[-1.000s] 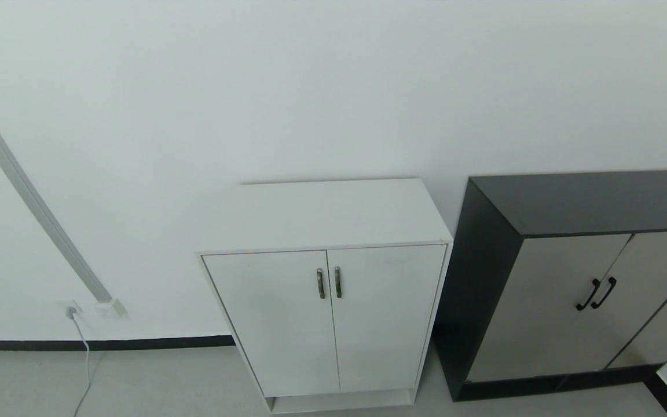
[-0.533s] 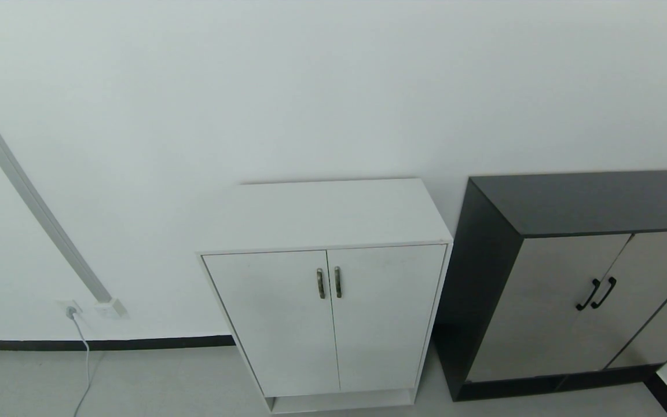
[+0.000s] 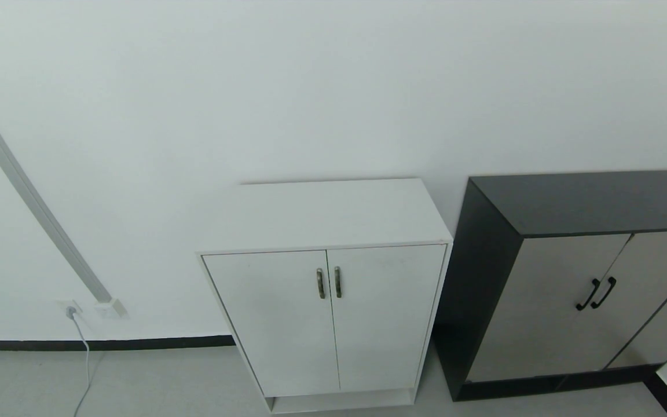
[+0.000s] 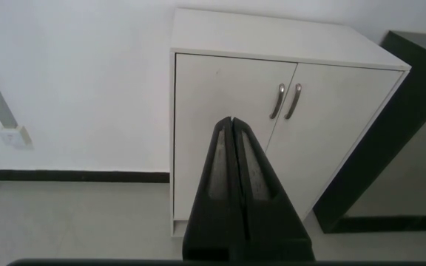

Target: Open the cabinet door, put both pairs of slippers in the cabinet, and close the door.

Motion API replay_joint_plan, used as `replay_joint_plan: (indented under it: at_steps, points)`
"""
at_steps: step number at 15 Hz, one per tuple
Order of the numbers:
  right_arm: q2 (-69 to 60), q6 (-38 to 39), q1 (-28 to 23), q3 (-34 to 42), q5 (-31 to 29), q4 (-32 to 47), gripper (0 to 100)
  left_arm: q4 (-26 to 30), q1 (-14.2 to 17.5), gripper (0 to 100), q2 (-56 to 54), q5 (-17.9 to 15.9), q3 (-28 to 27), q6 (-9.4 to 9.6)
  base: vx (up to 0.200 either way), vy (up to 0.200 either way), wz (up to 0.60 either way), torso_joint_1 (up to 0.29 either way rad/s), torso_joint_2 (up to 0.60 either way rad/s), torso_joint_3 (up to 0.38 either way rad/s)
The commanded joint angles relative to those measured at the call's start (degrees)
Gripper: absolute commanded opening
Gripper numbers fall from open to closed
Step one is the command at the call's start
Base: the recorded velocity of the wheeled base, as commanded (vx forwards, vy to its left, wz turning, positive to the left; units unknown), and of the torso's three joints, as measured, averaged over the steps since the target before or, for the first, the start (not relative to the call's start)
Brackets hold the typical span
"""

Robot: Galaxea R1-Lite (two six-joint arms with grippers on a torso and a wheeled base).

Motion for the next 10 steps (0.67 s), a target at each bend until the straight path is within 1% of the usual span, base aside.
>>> replay_joint_plan:
  at_steps: [1,4,10]
  points:
    - [-0.3,2.5,0.0,0.0,-0.1,-0.1,0,-0.1,0.0,0,0.1,0.0,0.0,0.16,0.000,0.000,0.00,0.000,0.00,0.000]
    - [-0.3,3.3,0.0,0.0,-3.2,-0.4,0,-0.1,0.1,0,0.1,0.1,0.0,0.25,0.000,0.000,0.00,0.000,0.00,0.000]
    - [-0.3,2.8,0.0,0.0,-3.4,-0.4,0,-0.1,0.0,0,0.1,0.0,0.0,0.51,0.000,0.000,0.00,0.000,0.00,0.000]
